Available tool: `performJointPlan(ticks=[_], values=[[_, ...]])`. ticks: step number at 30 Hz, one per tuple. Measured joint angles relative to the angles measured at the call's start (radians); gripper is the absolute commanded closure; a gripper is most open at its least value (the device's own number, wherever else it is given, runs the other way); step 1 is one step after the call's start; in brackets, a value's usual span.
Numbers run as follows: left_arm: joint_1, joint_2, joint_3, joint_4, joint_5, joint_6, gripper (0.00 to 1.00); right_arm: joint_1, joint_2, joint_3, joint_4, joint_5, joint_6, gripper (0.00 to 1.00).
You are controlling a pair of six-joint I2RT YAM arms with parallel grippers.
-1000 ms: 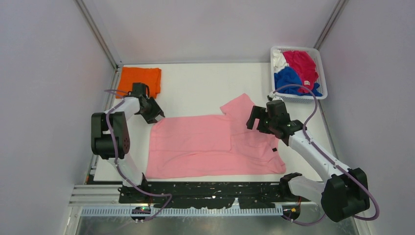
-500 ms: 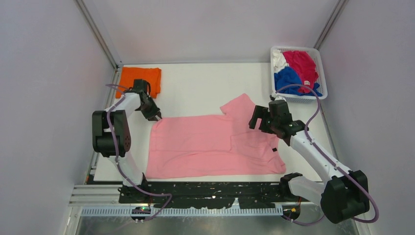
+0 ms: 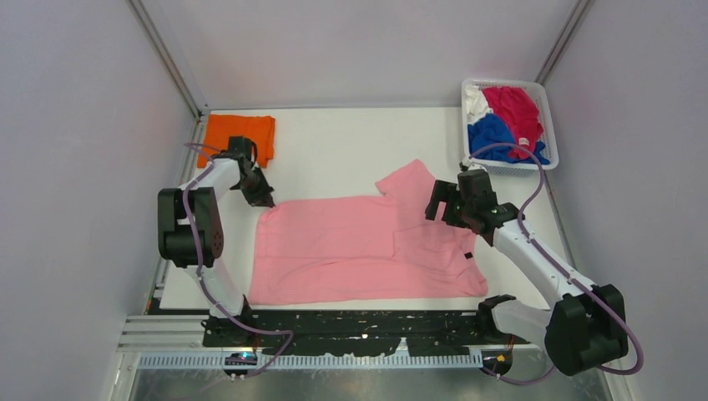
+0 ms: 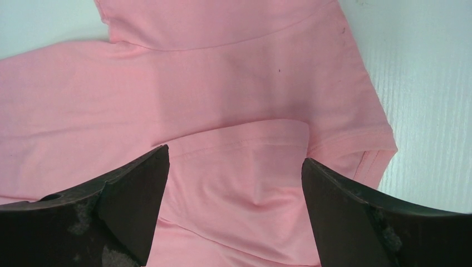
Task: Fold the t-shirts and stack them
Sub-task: Grab the side of the flattened tshirt furthest away from the robot with both arms
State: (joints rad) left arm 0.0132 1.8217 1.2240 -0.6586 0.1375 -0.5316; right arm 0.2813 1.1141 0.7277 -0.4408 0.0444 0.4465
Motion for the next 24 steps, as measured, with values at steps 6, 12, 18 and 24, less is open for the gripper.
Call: performJointPlan(ticks=[6,12,18,24], values=[[0.0,-0.037,-0.034,0.022,0.022,0.017,1.0,0.0,0.093,0.068,0.023,0.015,-0.021,0.02],[-0.03,-0.079,-0.036,0.031,0.028,0.021,1.0,-0.002,0.375,0.325,0.063,0.045,-0.052,0.02],[-0.039,-0.08,-0.035,0.021,0.031,0.028,1.0,-0.002,0.718,0.651,0.074,0.066,-0.059,0.05],[-0.039,-0.08,-0.035,0.013,0.028,0.039,1.0,-0.002,1.019,0.974,0.011,0.108,-0.075,0.09]])
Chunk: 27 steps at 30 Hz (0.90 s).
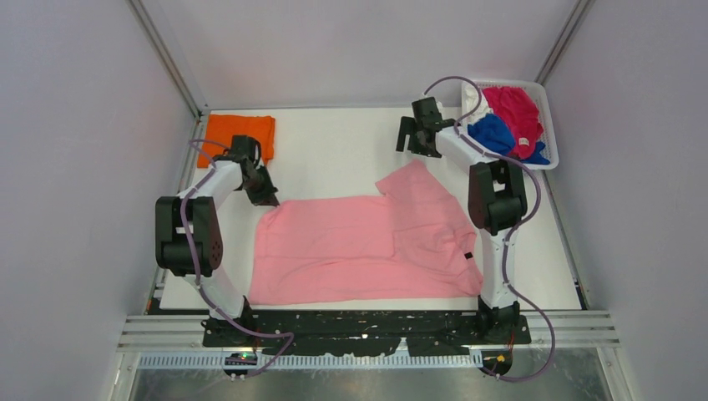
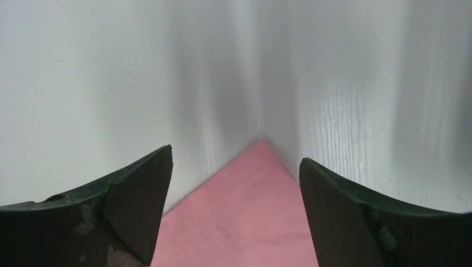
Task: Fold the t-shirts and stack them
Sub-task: Grab the side of the flattened tshirt furthest away from the robot with both arms
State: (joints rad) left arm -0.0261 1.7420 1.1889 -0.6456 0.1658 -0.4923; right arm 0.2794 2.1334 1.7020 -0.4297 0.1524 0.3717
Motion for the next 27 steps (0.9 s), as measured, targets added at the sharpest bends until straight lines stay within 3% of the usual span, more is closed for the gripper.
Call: performJointPlan(ticks=[5,11,13,21,27], values=[[0.0,0.0,0.0,-0.003,-0.003,0.002,1.0,0.0,0.134,0.14,-0.081,0.027,-0.005,0.12],[0.0,0.0,0.0,-0.016,-0.008,0.003,1.0,0.0,0.159,0.145,-0.14,0.049,-0.012,0.21],[0.0,0.0,0.0,-0.019,-0.008,0.003,1.0,0.0,0.159,0.144,-0.144,0.057,-0.015,0.27],[0.0,0.0,0.0,-0.023,-0.008,0.003,1.0,0.0,0.148,0.117,-0.134,0.08,-0.03,0.68],[0.0,-0.003,0.0,-0.027,-0.013,0.004,1.0,0.001,0.102,0.046,-0.093,0.076,-0.054,0.85]])
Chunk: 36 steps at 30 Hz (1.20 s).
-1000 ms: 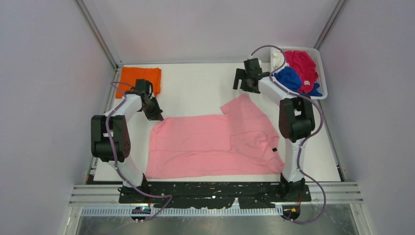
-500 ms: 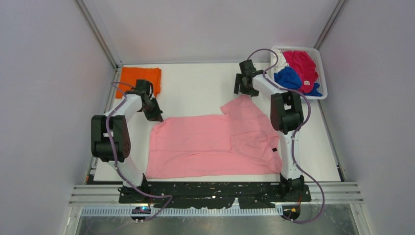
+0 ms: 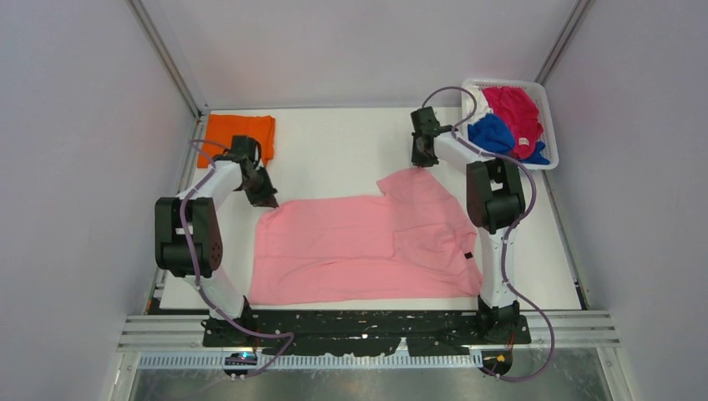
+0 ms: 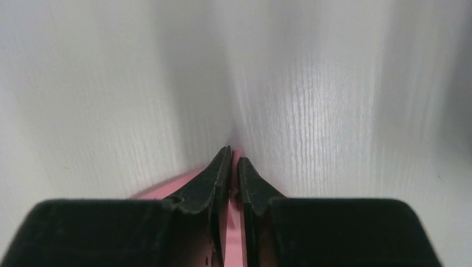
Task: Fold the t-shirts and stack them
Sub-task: Grab the side of the flattened tshirt furthest away from the robot with both arms, then fold the other side of the tshirt into a rectangle
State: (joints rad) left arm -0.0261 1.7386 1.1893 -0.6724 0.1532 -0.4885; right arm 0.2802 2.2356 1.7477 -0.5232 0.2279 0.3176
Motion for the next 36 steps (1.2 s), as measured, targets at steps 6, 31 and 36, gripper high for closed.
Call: performJointPlan(ticks=[6,31,36], values=[[0.0,-0.028,0.0,-0.002,-0.003,0.0,1.0,0.009,-0.156,-0.196,0.098,-0.034,-0.052,0.88],[-0.026,-0.442,-0.315,0.008,-0.062,-0.007,1.0,0.228,-1.02,-0.786,0.055,0.034,-0.101,0.91],[-0.026,-0.58,-0.399,0.005,-0.098,-0.039,1.0,0.289,-1.127,-0.828,-0.054,0.105,-0.074,0.91]])
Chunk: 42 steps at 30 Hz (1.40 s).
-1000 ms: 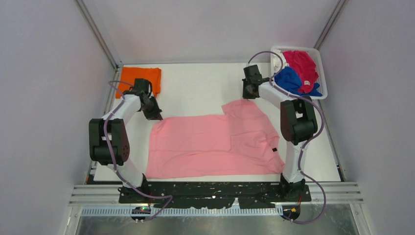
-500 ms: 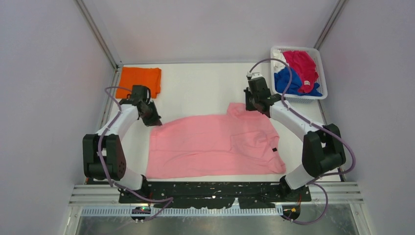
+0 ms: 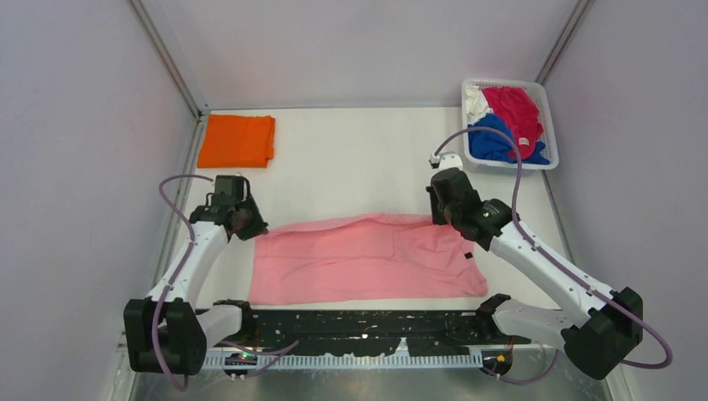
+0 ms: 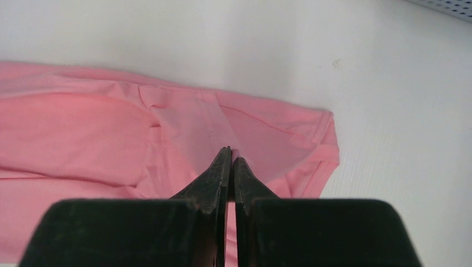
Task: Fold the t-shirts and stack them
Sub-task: Fold the other side of the tshirt into a rectangle
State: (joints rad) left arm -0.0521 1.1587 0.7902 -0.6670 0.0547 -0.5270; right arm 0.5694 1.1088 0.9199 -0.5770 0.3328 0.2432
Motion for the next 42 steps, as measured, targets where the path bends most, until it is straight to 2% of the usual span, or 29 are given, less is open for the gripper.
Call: performJointPlan(ticks=[9,13,16,17,19,21,22,23,24,25,26,30,33,37,42], values=[[0.0,-0.209,-0.127,-0.035,-0.149,-0.085,1.0,0.07,-0.161,-0.053,-0.196,0.057,0.076,0.89],[0.0,-0.23,-0.132,-0.046,-0.195,-0.1,1.0,0.08,-0.202,-0.091,-0.253,0.024,0.116,0.87],[0.0,-0.214,-0.132,-0.044,-0.194,-0.101,1.0,0.091,-0.204,-0.101,-0.298,-0.004,0.145,0.8],[0.0,-0.203,-0.132,-0.044,-0.193,-0.102,0.97,0.095,-0.204,-0.104,-0.312,-0.012,0.153,0.78],[0.0,-0.175,-0.132,-0.046,-0.195,-0.104,0.7,0.102,-0.206,-0.112,-0.336,-0.037,0.164,0.72],[0.0,-0.148,-0.132,-0.055,-0.205,-0.107,0.42,0.106,-0.208,-0.13,-0.352,-0.074,0.173,0.63],[0.0,-0.143,-0.132,-0.06,-0.211,-0.116,0.3,0.108,-0.211,-0.142,-0.36,-0.098,0.177,0.5],[0.0,-0.14,-0.132,-0.07,-0.224,-0.119,0.18,0.108,-0.216,-0.153,-0.369,-0.118,0.18,0.42],[0.0,-0.14,-0.132,-0.079,-0.233,-0.13,0.04,0.109,-0.224,-0.169,-0.381,-0.153,0.178,0.25],[0.0,-0.142,-0.132,-0.091,-0.248,-0.138,0.01,0.109,-0.232,-0.178,-0.391,-0.175,0.18,0.16],[0.0,-0.145,-0.132,-0.103,-0.262,-0.145,0.01,0.109,-0.243,-0.185,-0.404,-0.201,0.179,0.02],[0.0,-0.172,-0.106,-0.155,-0.291,-0.172,0.0,0.11,-0.286,-0.189,-0.416,-0.245,0.174,0.04],[0.0,-0.205,-0.075,-0.146,-0.253,-0.169,0.0,0.109,-0.273,-0.189,-0.377,-0.245,0.175,0.04],[-0.006,-0.199,-0.072,-0.065,-0.083,-0.15,0.0,0.109,-0.181,-0.189,-0.243,-0.26,0.173,0.05],[-0.035,-0.075,-0.114,0.05,0.081,-0.144,0.0,0.095,-0.009,-0.189,-0.086,-0.287,0.155,0.04]])
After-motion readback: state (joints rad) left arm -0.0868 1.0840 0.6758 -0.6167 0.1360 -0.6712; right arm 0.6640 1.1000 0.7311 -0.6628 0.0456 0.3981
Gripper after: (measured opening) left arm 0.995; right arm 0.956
